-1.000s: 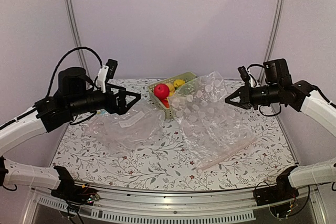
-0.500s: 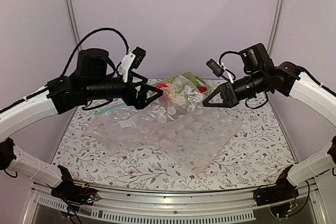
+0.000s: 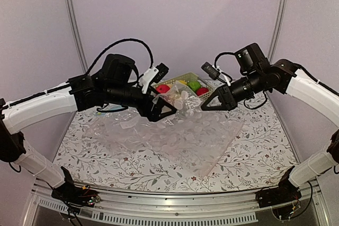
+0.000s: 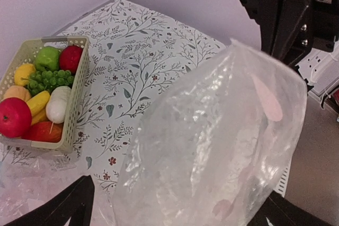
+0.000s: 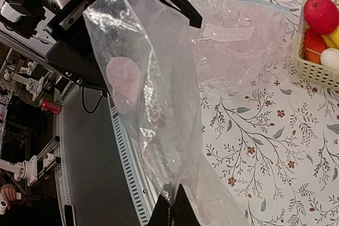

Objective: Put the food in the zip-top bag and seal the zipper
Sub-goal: Pass from the right arm to the left

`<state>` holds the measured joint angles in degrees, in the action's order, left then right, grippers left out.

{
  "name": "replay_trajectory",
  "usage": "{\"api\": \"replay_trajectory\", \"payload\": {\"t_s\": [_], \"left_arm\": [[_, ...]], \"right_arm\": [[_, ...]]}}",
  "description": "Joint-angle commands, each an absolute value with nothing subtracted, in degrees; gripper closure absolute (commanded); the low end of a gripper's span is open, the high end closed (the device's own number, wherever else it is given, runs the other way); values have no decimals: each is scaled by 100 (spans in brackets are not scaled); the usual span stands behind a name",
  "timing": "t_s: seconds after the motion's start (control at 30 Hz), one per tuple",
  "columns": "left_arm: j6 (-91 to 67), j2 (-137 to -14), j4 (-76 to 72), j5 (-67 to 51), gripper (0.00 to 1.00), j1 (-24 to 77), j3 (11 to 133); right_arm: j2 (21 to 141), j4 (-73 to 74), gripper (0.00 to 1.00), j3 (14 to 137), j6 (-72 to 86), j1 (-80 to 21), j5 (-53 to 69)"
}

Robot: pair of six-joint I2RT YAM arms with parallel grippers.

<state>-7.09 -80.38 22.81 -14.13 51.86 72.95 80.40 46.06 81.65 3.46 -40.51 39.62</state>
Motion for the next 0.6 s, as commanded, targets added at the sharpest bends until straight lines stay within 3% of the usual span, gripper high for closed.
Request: {"api": "replay_trajectory", "payload": {"t_s": [0.0, 0.07, 0.23, 0.3, 0.43, 0.57], "left_arm": [[-657, -8225, 2210, -1272, 7, 5339, 7560], [-659, -8208, 1996, -1287, 22, 5344, 7527], [-769, -8071, 1712, -1338, 70, 5344, 7365], [-843, -7988, 1606, -1343, 75, 5344, 7217], [-977, -7811, 1617, -1149, 91, 5344, 7065], [-1166, -7443, 1534, -491, 97, 5335, 6813]], "right_arm": [[8164, 4798, 100, 8358, 109, -4096, 3804], [8140, 4796, 100, 8350, 106, -4102, 3546], [8015, 4689, 100, 8243, 207, -4089, 2553], [7954, 4475, 98, 8124, 265, -4089, 2540], [7773, 3942, 75, 7847, 605, -4072, 2211], [7359, 3230, 56, 7311, 1075, -4009, 1735]]}}
